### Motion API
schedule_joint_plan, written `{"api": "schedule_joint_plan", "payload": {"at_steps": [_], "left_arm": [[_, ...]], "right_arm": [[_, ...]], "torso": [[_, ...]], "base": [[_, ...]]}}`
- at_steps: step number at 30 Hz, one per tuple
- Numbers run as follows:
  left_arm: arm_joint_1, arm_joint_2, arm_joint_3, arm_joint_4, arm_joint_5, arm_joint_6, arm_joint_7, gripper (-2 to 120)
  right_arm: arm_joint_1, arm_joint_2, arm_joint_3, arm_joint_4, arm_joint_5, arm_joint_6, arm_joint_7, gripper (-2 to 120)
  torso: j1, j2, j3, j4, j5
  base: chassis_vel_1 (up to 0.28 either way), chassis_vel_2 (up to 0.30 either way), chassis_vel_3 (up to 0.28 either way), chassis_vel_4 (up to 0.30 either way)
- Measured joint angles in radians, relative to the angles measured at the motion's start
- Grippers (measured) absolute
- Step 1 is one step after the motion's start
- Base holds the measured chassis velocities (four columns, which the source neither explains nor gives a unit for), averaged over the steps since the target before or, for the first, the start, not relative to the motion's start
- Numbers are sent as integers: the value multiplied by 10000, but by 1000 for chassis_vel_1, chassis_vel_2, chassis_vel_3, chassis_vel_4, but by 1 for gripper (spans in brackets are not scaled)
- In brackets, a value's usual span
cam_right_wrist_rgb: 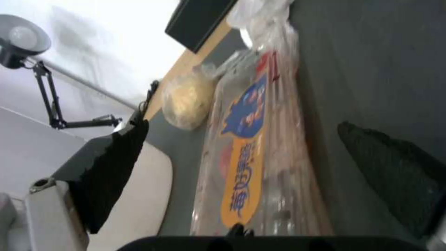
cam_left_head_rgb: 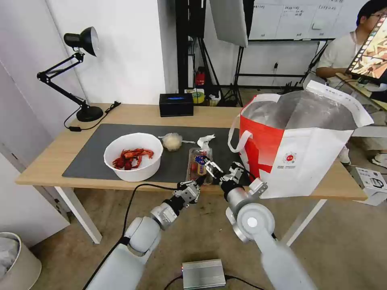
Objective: Pick up the trash from the table and place it into the takeout bag.
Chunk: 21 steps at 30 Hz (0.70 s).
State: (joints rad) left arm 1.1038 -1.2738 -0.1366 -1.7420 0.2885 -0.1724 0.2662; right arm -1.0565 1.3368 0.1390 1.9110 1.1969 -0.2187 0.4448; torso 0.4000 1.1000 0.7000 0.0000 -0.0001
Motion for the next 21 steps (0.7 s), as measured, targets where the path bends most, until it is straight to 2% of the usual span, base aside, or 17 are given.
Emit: {"api": "schedule_joint_plan", "payload": {"at_steps": [18,21], "left_arm": [[-12,-8,-9,89,-90,0,-6,0],[57,1,-17,67,-95,0,-12,0]], "right_arm": [[505,425,-112,-354,607,-513,795,100],[518,453,-164,-358,586,-515,842,97]], "torso": [[1,0,0,0,0],[0,0,-1,0,0]], "base": [[0,0,0,0],[0,0,0,0]]}}
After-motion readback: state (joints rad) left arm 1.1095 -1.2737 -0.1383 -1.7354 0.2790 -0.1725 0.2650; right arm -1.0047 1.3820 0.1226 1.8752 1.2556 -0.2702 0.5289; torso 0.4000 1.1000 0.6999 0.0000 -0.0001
